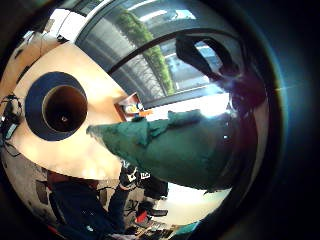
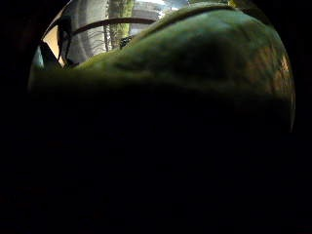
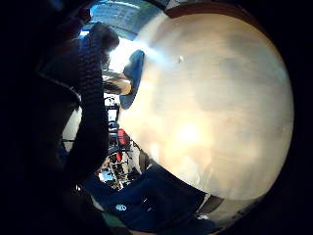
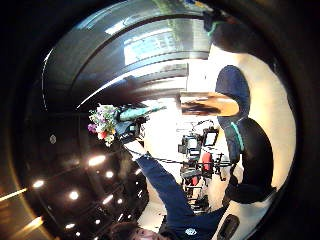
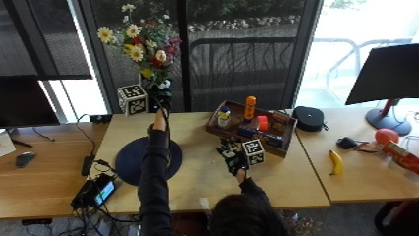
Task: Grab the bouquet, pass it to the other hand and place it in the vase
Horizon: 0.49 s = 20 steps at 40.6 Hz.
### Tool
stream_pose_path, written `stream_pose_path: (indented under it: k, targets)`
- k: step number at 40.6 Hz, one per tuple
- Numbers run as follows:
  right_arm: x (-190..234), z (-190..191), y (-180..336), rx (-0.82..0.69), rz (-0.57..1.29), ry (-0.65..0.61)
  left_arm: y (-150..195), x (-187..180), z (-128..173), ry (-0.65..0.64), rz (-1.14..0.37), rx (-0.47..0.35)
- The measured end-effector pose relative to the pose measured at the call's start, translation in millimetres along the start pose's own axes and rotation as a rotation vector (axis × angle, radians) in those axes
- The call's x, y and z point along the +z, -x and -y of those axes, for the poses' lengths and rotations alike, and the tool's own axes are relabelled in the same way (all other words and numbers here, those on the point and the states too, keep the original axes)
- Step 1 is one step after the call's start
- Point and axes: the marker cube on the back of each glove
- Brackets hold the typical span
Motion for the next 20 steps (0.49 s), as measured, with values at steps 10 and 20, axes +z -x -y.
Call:
stream_pose_path:
  k: [10, 20]
  targets:
    - [-6, -10, 24, 0.051, 0.063, 0.084, 1, -13, 17, -0.038, 0.012, -0.023]
    - [-2, -4, 6, -0.119, 0.111, 0.069, 12, -5, 20, -0.017, 0.021, -0.024]
